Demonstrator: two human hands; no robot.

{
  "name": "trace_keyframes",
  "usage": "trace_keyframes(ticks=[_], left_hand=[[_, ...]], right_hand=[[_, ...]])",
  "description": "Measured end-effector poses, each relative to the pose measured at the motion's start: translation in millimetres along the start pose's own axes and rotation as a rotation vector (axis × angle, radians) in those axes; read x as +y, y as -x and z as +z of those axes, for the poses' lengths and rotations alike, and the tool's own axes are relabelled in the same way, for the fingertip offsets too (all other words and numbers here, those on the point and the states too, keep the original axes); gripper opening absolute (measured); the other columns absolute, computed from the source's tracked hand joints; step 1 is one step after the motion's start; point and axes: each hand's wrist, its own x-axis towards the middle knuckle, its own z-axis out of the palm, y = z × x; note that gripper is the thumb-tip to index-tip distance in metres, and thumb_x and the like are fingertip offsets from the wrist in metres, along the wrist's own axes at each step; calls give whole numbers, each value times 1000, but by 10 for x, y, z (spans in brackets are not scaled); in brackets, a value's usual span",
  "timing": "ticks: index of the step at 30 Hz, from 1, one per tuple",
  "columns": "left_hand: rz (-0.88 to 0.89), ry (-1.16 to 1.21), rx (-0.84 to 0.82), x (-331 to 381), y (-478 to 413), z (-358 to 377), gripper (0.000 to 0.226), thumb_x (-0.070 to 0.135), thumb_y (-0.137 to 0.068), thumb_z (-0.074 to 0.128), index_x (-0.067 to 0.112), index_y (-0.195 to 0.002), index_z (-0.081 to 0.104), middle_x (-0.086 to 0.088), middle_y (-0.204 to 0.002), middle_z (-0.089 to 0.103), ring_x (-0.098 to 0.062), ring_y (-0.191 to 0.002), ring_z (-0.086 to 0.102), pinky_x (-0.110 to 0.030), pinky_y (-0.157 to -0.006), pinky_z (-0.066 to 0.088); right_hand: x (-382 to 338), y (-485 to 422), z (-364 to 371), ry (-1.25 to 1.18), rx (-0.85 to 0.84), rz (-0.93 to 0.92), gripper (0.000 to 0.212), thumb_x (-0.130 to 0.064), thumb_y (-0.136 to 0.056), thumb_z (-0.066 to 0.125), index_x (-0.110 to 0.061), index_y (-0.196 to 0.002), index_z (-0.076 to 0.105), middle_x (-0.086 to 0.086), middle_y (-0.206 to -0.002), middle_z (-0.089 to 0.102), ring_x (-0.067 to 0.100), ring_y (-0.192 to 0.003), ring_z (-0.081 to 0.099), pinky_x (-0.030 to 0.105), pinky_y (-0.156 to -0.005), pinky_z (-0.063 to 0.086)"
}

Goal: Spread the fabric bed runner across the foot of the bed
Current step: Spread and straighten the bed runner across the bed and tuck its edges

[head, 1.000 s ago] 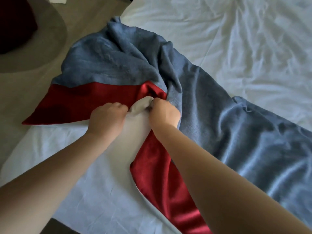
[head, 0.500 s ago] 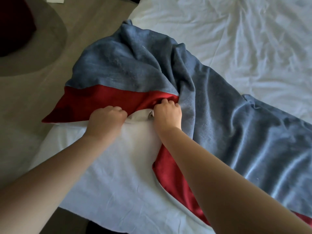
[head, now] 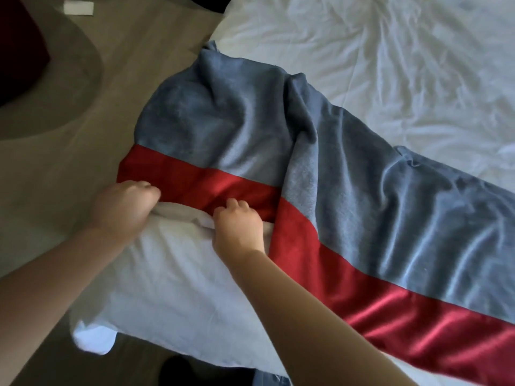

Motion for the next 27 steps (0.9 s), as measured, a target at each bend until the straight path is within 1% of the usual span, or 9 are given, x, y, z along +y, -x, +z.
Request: trace_keyframes(ticks=[5,8,10,12,15,17,19,22,27], left_hand=[[-181,-25,-165,-428,111,82,15,-5,-73,58,8,-80,64,-14,-80,60,-36,-73,62,-36,-56,46],[-169,-42,-231,-394,167,32,18,-2,-72,60,10,-86,63,-11,-83,58,-34,-75,62,-39,-58,49],[-91,-37,-216,-245,221,-20,23,2,-61,67,9,-82,62,-9,-78,58,-34,-69,60,-36,-52,47],[29,4,-176,-72,259,-93,26,15,-55,65,12,-80,59,-5,-75,57,-32,-71,58,-37,-52,47],[220,125,-89,195,263,-184,30,28,-59,52,17,-85,61,0,-80,58,-27,-76,60,-37,-58,50],[364,162,-79,401,256,-227,27,32,-64,57,20,-88,63,2,-83,59,-23,-77,60,-36,-61,50],[435,157,-105,600,243,-240,23,29,-71,63,21,-92,65,3,-87,60,-22,-82,60,-37,-67,51],[414,102,-148,778,236,-209,15,17,-84,56,18,-95,66,0,-92,63,-26,-90,61,-37,-74,49],[339,-45,-219,513,352,-131,19,9,-84,53,19,-95,65,1,-96,63,-24,-92,61,-34,-72,48]], right_hand=[[-374,223,4,-11,-36,-226,19,-8,-70,61,-14,-88,66,3,-91,63,25,-84,59,28,-62,30],[-364,253,25,-33,-9,-221,22,-6,-73,61,-13,-94,63,3,-97,59,25,-91,55,28,-65,30],[-237,262,-16,-64,-13,-151,24,-8,-75,61,-13,-98,62,6,-102,58,28,-96,53,30,-67,30],[-67,299,-63,-73,-21,-77,24,-11,-76,58,-14,-100,61,6,-103,58,29,-98,53,31,-69,31],[235,395,-118,-40,-52,9,23,-15,-78,55,-16,-100,61,5,-103,59,29,-98,56,29,-67,32],[422,479,-141,0,-88,67,21,-17,-78,55,-16,-99,61,5,-103,60,28,-98,57,29,-65,32],[548,567,-144,24,-118,143,19,-16,-79,55,-16,-96,61,4,-101,61,28,-95,59,30,-63,33],[546,679,-97,46,-138,220,16,-8,-82,50,-15,-92,61,5,-97,65,27,-90,61,30,-61,33],[135,748,86,69,-107,165,21,-2,-79,50,-12,-95,59,7,-98,64,29,-88,62,31,-63,32]])
